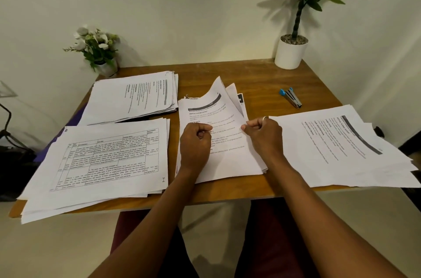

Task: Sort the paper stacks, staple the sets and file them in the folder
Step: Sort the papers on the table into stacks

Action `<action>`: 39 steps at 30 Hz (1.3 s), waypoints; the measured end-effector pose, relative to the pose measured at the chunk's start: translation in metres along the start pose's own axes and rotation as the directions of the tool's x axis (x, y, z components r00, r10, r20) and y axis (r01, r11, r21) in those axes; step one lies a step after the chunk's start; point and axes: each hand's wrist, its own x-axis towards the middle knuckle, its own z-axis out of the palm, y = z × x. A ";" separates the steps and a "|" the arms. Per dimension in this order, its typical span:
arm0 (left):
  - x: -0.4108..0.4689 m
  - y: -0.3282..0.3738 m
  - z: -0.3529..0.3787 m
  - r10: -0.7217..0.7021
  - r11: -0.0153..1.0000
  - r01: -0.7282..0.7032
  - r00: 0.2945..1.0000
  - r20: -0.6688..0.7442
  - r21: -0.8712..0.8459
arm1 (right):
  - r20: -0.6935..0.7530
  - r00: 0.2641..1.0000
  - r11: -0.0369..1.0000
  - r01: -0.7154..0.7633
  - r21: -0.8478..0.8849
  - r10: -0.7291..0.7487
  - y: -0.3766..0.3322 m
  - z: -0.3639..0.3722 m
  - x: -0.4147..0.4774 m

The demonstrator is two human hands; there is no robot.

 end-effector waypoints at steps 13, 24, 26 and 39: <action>0.007 0.024 -0.023 -0.016 0.997 0.015 1.000 0.008 0.074 | -0.019 1.000 0.998 -0.023 0.053 0.024 0.000 -0.013 0.003; -0.006 0.014 -0.017 0.012 0.993 -0.016 0.999 0.036 0.115 | -0.047 0.998 0.975 -0.029 0.220 0.041 -0.004 -0.026 -0.001; -0.005 0.018 -0.016 -0.029 0.998 0.028 0.999 0.014 0.060 | -0.049 0.996 0.965 -0.064 0.253 0.079 -0.002 -0.030 0.001; 0.003 0.057 -0.013 -0.481 0.514 0.732 0.678 0.556 -0.448 | -0.244 0.892 0.793 -0.179 0.582 0.381 0.006 -0.054 -0.006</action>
